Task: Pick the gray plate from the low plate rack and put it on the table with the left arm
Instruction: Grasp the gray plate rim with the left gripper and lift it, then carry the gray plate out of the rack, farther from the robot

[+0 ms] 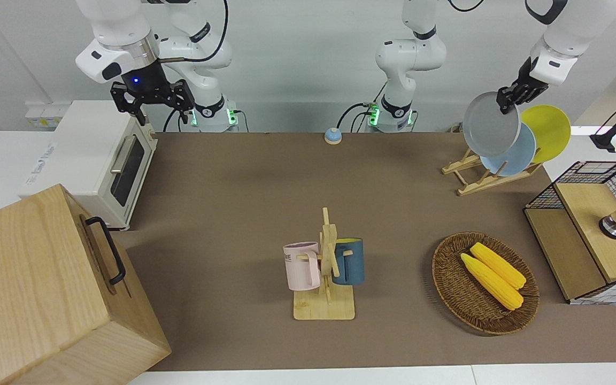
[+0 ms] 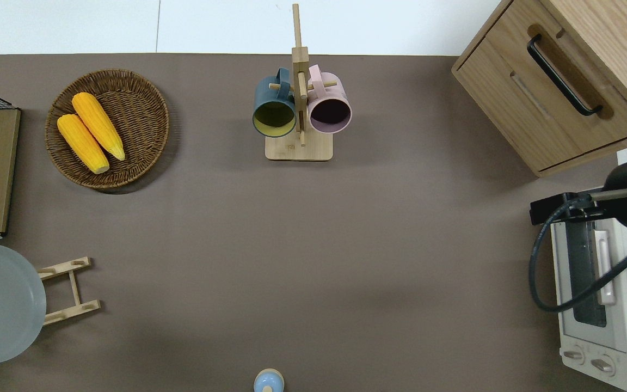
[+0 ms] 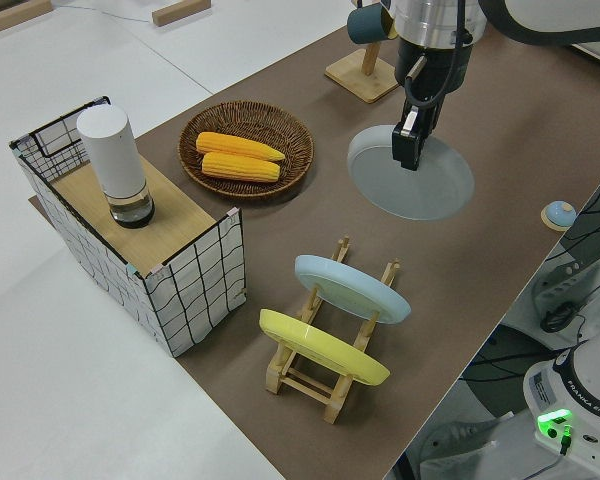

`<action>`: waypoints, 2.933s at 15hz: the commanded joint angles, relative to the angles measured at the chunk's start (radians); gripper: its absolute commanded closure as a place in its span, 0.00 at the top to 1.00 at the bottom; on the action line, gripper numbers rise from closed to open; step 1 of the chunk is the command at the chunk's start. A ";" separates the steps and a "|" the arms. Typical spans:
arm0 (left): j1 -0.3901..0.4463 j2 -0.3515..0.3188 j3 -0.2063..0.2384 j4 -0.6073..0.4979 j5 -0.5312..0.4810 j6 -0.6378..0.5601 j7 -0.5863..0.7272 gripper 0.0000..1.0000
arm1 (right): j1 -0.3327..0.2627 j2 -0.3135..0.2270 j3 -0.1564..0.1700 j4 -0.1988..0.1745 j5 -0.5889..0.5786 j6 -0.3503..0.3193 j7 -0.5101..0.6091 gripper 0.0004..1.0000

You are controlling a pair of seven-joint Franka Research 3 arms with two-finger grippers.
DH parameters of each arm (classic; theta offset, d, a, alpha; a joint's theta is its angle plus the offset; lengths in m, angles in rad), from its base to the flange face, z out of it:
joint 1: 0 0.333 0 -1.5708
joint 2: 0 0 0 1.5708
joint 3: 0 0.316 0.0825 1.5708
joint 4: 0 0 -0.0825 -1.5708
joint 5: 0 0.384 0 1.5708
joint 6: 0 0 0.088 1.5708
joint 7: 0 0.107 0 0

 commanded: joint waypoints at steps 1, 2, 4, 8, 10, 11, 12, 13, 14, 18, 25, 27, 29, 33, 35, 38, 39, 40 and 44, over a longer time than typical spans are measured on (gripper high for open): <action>-0.014 0.032 0.015 0.025 -0.104 -0.029 -0.024 0.11 | -0.025 -0.005 0.019 0.005 0.022 -0.015 0.009 0.99; -0.025 0.045 0.023 0.027 -0.144 -0.027 -0.027 0.11 | -0.025 -0.005 0.019 0.005 0.022 -0.015 0.009 0.99; -0.065 0.094 0.049 0.028 -0.225 -0.018 -0.030 0.11 | -0.025 -0.005 0.019 0.005 0.022 -0.015 0.009 0.99; -0.144 0.193 0.071 0.018 -0.313 0.054 -0.030 0.11 | -0.025 -0.005 0.019 0.005 0.022 -0.015 0.009 0.99; -0.166 0.230 0.069 -0.005 -0.363 0.107 -0.028 0.11 | -0.025 -0.005 0.019 0.005 0.022 -0.015 0.009 0.99; -0.171 0.235 0.064 -0.027 -0.394 0.134 -0.027 0.11 | -0.025 -0.005 0.019 0.005 0.022 -0.015 0.009 0.99; -0.171 0.238 0.058 -0.039 -0.410 0.152 -0.028 0.11 | -0.025 -0.005 0.019 0.005 0.020 -0.015 0.009 0.99; -0.172 0.243 0.054 -0.048 -0.414 0.164 -0.025 0.11 | -0.025 -0.005 0.019 0.005 0.022 -0.015 0.009 0.99; -0.181 0.253 0.052 -0.061 -0.419 0.183 -0.025 0.11 | -0.025 -0.005 0.019 0.005 0.022 -0.015 0.009 0.99; -0.194 0.267 0.038 -0.133 -0.437 0.250 -0.015 0.11 | -0.025 -0.005 0.019 0.005 0.020 -0.015 0.009 0.99; -0.201 0.273 0.011 -0.197 -0.451 0.296 -0.016 0.16 | -0.025 -0.005 0.019 0.005 0.022 -0.015 0.009 0.99; -0.203 0.276 0.011 -0.199 -0.451 0.298 -0.016 0.16 | -0.025 -0.005 0.019 0.005 0.022 -0.015 0.009 0.99; -0.203 0.284 0.011 -0.200 -0.450 0.299 -0.019 0.19 | -0.025 -0.005 0.019 0.005 0.022 -0.015 0.009 0.99; -0.204 0.289 0.009 -0.220 -0.443 0.335 -0.018 0.23 | -0.025 -0.005 0.019 0.005 0.022 -0.015 0.009 0.99; -0.206 0.295 0.009 -0.225 -0.439 0.342 -0.018 0.31 | -0.025 -0.005 0.019 0.005 0.022 -0.015 0.009 0.99; -0.206 0.295 0.009 -0.226 -0.433 0.344 -0.021 0.67 | -0.025 -0.005 0.019 0.005 0.022 -0.015 0.009 0.99; -0.206 0.295 0.009 -0.226 -0.431 0.345 -0.022 0.76 | -0.025 -0.005 0.019 0.005 0.022 -0.015 0.009 0.99; -0.206 0.295 0.009 -0.226 -0.431 0.344 -0.025 0.79 | -0.025 -0.005 0.019 0.005 0.020 -0.015 0.009 0.99; -0.206 0.289 0.009 -0.223 -0.414 0.344 -0.030 0.99 | -0.025 -0.005 0.019 0.005 0.022 -0.015 0.009 0.99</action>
